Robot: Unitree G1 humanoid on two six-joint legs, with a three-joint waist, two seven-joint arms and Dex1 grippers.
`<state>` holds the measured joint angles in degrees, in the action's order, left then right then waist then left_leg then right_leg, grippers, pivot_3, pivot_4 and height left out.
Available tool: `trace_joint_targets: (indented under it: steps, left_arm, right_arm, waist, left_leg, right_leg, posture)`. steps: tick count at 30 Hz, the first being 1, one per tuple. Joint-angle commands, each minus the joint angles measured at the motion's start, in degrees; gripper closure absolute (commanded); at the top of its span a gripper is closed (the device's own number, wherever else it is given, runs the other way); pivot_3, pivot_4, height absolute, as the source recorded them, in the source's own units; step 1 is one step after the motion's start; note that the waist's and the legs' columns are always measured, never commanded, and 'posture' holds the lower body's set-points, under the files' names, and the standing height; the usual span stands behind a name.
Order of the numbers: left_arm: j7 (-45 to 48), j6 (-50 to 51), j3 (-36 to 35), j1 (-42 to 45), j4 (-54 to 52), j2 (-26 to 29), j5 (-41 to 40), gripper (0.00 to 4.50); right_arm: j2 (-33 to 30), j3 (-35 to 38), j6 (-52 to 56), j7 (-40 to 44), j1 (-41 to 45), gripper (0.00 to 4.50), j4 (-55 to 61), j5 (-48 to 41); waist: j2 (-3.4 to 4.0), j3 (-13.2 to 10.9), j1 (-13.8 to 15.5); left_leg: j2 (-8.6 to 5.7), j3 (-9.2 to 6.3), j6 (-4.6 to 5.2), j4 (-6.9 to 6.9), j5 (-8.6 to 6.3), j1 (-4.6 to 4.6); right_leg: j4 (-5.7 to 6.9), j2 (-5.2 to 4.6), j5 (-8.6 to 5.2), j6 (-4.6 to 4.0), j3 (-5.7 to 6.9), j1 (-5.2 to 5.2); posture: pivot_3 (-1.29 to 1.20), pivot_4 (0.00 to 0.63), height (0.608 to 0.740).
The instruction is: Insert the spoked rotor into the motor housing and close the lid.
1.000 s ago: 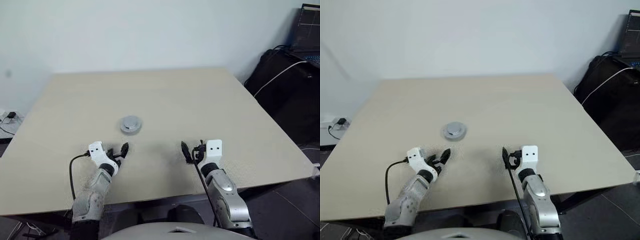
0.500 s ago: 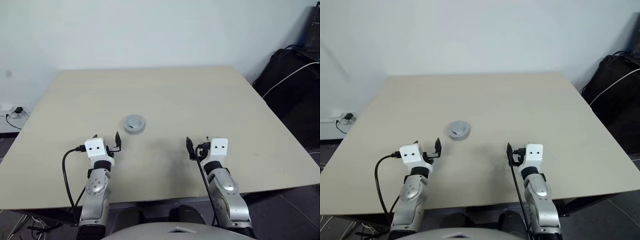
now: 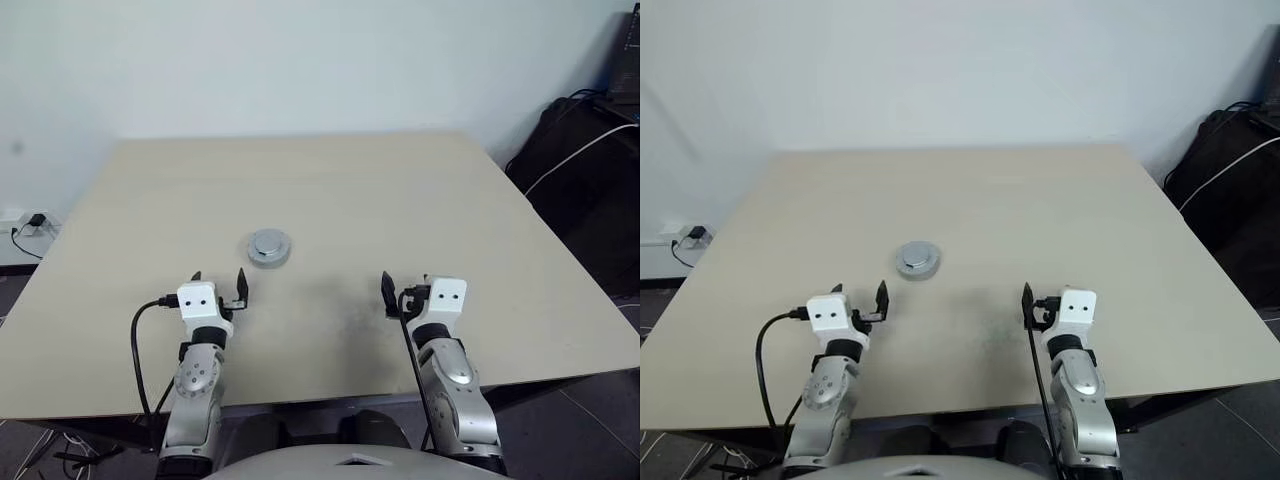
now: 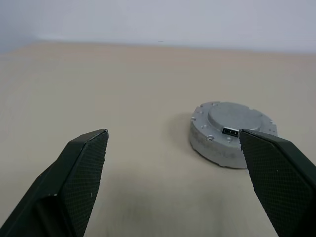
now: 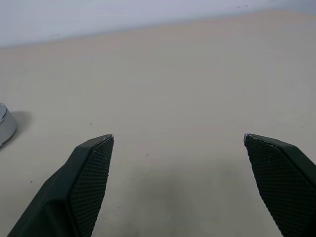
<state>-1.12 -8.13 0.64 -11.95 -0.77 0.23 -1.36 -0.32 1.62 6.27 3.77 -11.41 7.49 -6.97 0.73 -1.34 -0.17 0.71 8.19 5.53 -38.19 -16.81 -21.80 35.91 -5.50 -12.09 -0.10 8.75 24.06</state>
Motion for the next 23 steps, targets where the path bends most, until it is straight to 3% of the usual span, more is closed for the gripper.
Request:
trace_joint_targets:
  steps: [1,23]
  left_arm:
    - [0.47,-1.78,0.58,0.30,-0.43,-0.38,0.41,0.01]
    - [0.61,-2.93,0.02,1.84,0.92,-1.02,1.38,0.01]
  right_arm:
    - [-0.20,0.45,-1.66,-0.15,0.32,0.00,1.05,0.32]
    - [0.64,0.32,-3.54,-0.04,0.96,0.00,-0.26,-0.07]
  waist:
    - [0.00,0.00,-0.01]
    - [0.00,0.00,-0.05]
  left_leg:
    - [0.00,0.00,0.00,0.00,0.00,0.00]
    - [0.00,0.00,0.02,-0.01,0.00,0.00]
  right_leg:
    - [0.00,0.00,0.00,0.00,0.00,0.00]
    - [0.00,0.00,0.00,0.01,0.00,-0.01]
  posture:
    - [0.00,0.000,0.740]
    - [0.00,0.000,0.740]
